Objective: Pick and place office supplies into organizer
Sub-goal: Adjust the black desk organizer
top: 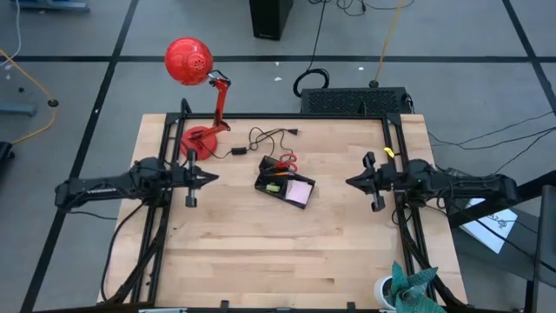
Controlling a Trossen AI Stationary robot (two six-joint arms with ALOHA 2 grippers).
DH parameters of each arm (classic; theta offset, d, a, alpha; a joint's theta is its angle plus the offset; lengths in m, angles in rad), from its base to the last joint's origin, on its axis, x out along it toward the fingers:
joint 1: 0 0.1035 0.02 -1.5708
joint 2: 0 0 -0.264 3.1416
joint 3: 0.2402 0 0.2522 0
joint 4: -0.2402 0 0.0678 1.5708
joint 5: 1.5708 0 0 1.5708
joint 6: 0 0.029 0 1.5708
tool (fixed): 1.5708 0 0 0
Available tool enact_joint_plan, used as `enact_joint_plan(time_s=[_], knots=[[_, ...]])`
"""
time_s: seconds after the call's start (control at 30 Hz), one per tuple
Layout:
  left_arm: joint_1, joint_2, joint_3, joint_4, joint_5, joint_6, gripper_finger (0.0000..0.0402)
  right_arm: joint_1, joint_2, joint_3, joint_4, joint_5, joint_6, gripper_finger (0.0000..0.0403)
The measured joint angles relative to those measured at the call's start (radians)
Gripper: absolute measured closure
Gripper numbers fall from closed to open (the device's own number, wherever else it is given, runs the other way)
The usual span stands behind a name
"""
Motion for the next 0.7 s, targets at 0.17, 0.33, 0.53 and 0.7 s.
enact_joint_plan(time_s=[0.17, 0.33, 0.53, 0.7], knots=[[0.000, -0.045, -0.068, -0.012, -0.018, -0.029, 0.0401, 0.012, -0.013, -0.064, 0.034, 0.040, 0.008, 0.0403], [0.000, -0.026, -0.068, -0.040, -0.016, -0.052, 0.0401, 0.029, 0.030, -0.087, 0.042, 0.045, 0.053, 0.0403], [0.000, -0.013, -0.068, -0.038, -0.017, -0.051, 0.0401, 0.073, 0.125, -0.088, 0.103, 0.141, 0.021, 0.0403], [0.000, -0.013, -0.068, -0.035, -0.017, -0.052, 0.0401, 0.086, 0.209, -0.010, 0.036, 0.143, 0.041, 0.0403]])
